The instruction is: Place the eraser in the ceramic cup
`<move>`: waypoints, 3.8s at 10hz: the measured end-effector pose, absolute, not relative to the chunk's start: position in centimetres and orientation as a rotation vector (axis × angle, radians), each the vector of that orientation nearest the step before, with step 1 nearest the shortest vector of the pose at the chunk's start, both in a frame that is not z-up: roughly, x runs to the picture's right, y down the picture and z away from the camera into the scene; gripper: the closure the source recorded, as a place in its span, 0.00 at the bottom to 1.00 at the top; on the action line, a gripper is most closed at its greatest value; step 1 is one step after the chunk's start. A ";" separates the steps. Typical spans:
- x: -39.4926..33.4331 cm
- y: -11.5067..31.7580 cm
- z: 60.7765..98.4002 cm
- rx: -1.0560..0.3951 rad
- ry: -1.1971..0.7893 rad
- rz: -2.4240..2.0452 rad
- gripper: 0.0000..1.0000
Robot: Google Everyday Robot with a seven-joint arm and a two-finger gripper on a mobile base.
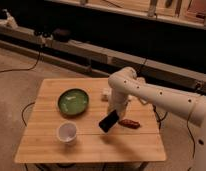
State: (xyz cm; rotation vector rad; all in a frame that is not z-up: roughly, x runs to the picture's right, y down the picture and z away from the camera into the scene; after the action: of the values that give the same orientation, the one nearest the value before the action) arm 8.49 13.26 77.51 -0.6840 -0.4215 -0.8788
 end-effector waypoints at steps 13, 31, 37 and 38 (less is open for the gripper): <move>-2.0 5.8 74.6 -0.539 -0.542 -1.144 1.00; -12.7 10.5 71.1 -0.590 -0.538 -1.435 1.00; -15.4 13.4 70.2 -0.581 -0.568 -1.537 1.00; -15.9 13.8 70.3 -0.588 -0.578 -1.542 0.97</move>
State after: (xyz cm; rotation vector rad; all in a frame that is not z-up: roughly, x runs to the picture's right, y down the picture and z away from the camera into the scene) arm -15.91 13.80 70.34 -0.5881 -0.5776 -1.5424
